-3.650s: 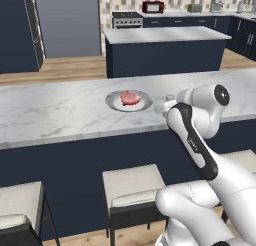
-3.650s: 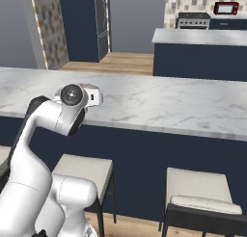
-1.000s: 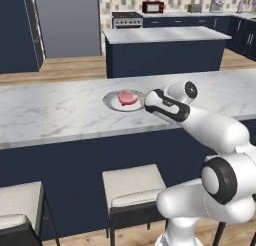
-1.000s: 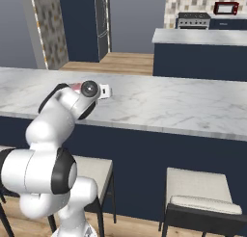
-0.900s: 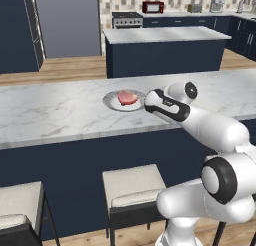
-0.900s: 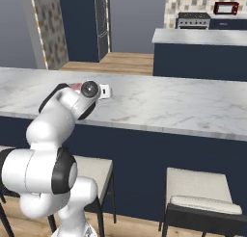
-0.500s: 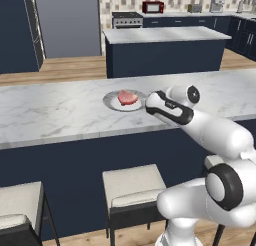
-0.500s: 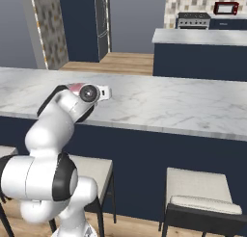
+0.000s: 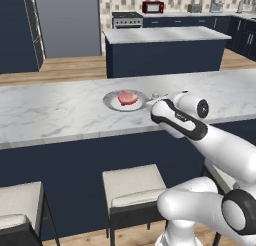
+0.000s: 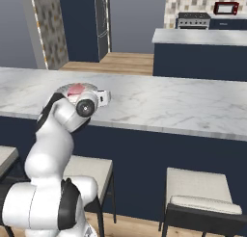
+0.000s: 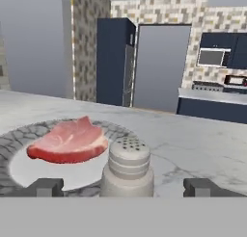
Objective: Retrieve the shaker from the cabinet and place it next the steak on a plate on the dining table.
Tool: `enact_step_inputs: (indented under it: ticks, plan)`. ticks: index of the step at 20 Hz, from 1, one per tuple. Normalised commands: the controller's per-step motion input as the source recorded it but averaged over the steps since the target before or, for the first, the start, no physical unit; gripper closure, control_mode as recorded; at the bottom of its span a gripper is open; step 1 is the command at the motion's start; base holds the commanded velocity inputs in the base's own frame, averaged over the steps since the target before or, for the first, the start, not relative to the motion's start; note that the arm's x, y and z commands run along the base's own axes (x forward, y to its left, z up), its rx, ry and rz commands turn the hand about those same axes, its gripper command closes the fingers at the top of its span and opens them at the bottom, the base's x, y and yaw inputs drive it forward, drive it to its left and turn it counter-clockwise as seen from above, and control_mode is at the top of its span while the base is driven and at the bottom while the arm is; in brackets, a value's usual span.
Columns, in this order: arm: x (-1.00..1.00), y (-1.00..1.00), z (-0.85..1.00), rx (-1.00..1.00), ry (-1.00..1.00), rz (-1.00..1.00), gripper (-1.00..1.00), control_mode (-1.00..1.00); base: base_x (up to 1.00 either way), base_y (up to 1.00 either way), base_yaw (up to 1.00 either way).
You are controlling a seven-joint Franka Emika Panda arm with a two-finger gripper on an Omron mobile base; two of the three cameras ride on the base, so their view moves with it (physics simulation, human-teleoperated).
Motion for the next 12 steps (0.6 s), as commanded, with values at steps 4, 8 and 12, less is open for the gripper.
enact_step_inputs:
  ticks: [4, 8, 12]
  plan:
    - [-0.54, -0.37, 0.5, 0.09, -0.15, 0.0, -1.0, -1.0, 0.0, 0.0, 0.0]
    - [-0.63, -0.35, 0.97, 0.11, -0.25, 0.0, -1.0, -1.0, 0.0, 0.0, 0.0]
    - [-0.67, -0.36, 1.0, 0.12, -0.26, 0.0, -1.0, -1.0, 0.0, 0.0, 0.0]
